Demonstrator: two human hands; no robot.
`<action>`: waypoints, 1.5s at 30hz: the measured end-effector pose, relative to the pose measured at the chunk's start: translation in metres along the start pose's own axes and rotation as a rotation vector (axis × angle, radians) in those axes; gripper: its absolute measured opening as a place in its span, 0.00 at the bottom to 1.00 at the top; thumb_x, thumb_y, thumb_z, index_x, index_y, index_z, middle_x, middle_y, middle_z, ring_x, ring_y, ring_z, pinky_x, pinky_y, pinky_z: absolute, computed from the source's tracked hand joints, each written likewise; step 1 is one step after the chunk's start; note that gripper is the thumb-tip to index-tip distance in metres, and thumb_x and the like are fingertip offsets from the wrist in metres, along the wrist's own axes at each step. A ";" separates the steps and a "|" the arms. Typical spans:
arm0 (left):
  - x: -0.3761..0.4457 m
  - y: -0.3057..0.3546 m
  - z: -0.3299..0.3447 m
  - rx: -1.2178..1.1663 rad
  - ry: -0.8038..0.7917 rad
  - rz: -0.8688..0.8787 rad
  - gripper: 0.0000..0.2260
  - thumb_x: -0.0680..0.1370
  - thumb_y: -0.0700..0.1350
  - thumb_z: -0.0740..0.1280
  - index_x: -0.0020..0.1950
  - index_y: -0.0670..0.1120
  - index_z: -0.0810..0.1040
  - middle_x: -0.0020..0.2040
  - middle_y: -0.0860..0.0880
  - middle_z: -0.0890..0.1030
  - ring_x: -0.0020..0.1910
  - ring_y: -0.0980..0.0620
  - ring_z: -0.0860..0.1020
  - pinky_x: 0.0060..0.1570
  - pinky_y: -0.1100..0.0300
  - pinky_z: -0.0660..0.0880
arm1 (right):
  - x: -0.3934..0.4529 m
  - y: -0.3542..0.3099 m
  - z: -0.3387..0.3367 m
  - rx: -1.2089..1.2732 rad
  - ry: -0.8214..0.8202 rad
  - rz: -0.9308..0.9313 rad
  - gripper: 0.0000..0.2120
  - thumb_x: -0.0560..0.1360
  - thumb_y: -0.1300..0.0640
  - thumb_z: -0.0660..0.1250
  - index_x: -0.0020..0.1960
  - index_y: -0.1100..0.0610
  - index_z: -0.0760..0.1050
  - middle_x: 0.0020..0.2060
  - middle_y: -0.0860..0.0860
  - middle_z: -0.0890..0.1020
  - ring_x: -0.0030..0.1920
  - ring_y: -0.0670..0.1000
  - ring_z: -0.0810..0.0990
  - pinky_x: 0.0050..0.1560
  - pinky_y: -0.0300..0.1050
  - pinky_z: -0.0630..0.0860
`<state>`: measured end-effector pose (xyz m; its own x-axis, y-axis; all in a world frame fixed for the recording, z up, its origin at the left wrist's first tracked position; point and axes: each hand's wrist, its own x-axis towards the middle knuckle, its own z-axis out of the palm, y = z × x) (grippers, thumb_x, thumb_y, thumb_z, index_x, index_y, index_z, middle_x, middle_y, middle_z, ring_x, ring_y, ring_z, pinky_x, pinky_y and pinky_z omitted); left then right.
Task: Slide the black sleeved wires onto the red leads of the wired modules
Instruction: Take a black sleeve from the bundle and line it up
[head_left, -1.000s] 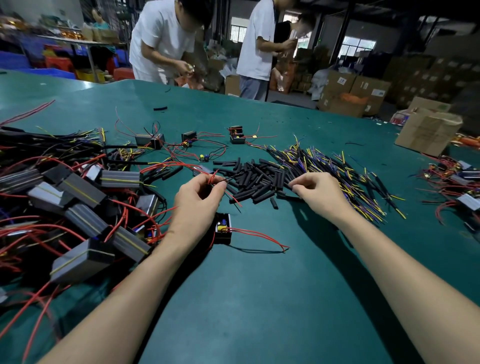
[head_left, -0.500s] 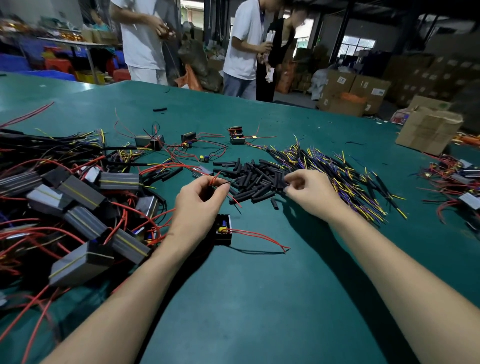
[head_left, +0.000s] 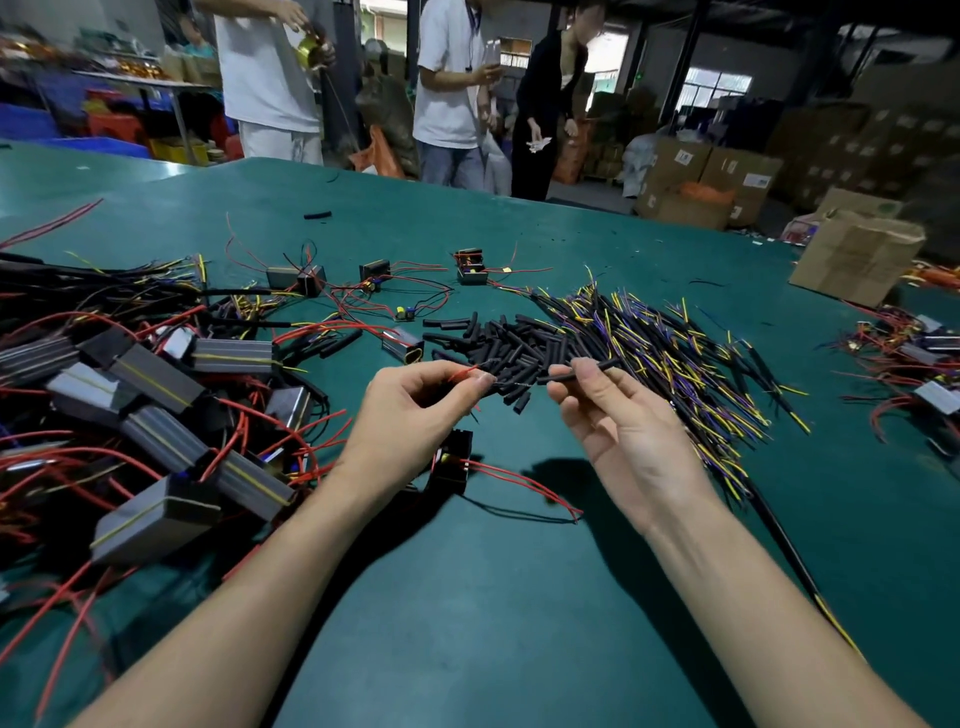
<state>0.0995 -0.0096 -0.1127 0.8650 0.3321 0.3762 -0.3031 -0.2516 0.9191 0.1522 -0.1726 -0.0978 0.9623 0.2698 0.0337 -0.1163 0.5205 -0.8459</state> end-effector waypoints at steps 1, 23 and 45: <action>0.000 0.000 0.000 -0.003 0.008 -0.001 0.03 0.75 0.41 0.70 0.43 0.45 0.84 0.29 0.60 0.79 0.31 0.66 0.74 0.35 0.74 0.68 | -0.001 0.000 0.001 -0.008 -0.006 -0.014 0.03 0.74 0.62 0.66 0.45 0.62 0.75 0.37 0.53 0.84 0.36 0.45 0.82 0.37 0.33 0.77; -0.001 -0.001 0.005 -0.027 0.024 -0.008 0.02 0.73 0.40 0.72 0.43 0.44 0.84 0.30 0.58 0.80 0.32 0.65 0.75 0.37 0.73 0.70 | -0.007 0.017 0.012 0.108 -0.008 0.088 0.02 0.72 0.67 0.67 0.43 0.66 0.75 0.35 0.56 0.83 0.37 0.50 0.84 0.41 0.35 0.79; 0.001 -0.003 -0.007 0.037 -0.037 -0.129 0.06 0.77 0.43 0.67 0.44 0.44 0.83 0.43 0.48 0.85 0.41 0.56 0.79 0.43 0.64 0.72 | -0.006 0.023 0.014 -0.153 0.059 0.080 0.06 0.74 0.63 0.69 0.38 0.59 0.79 0.31 0.51 0.81 0.31 0.45 0.79 0.33 0.32 0.75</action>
<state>0.0986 -0.0020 -0.1145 0.9100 0.3307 0.2501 -0.1740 -0.2428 0.9543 0.1399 -0.1513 -0.1102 0.9648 0.2549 -0.0647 -0.1588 0.3683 -0.9160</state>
